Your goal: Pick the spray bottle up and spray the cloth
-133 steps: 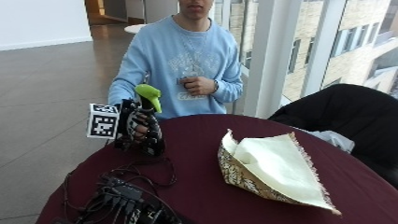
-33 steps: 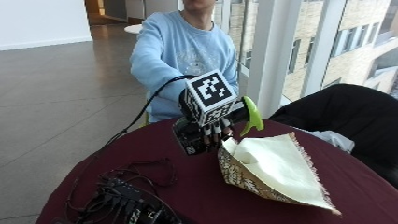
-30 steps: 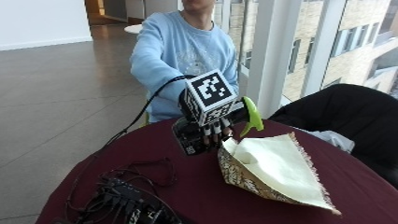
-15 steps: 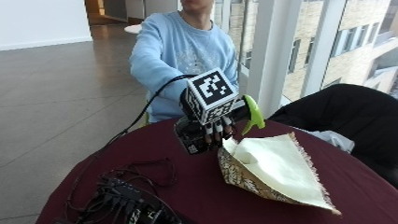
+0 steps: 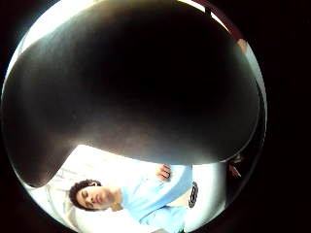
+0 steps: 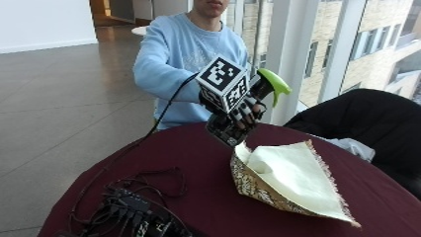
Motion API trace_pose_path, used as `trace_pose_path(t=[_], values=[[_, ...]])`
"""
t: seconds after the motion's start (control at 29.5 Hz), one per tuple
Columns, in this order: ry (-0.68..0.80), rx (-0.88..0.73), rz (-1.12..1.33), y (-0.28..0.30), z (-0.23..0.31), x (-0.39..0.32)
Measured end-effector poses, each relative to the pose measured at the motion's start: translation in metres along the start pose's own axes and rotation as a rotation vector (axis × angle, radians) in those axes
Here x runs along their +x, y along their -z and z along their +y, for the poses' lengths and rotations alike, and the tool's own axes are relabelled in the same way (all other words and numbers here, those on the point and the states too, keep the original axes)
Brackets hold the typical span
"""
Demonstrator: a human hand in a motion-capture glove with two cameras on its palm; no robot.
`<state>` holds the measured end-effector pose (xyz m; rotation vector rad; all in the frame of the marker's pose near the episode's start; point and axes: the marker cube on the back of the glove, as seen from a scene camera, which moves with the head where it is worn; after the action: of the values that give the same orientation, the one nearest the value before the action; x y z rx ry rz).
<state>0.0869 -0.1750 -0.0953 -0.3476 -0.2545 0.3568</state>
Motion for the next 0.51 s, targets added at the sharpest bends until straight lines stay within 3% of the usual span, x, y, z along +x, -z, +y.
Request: trace_pose_path(t=[0.51], values=[[0.369,0.160,-0.460,-0.072,-0.013,-0.086]])
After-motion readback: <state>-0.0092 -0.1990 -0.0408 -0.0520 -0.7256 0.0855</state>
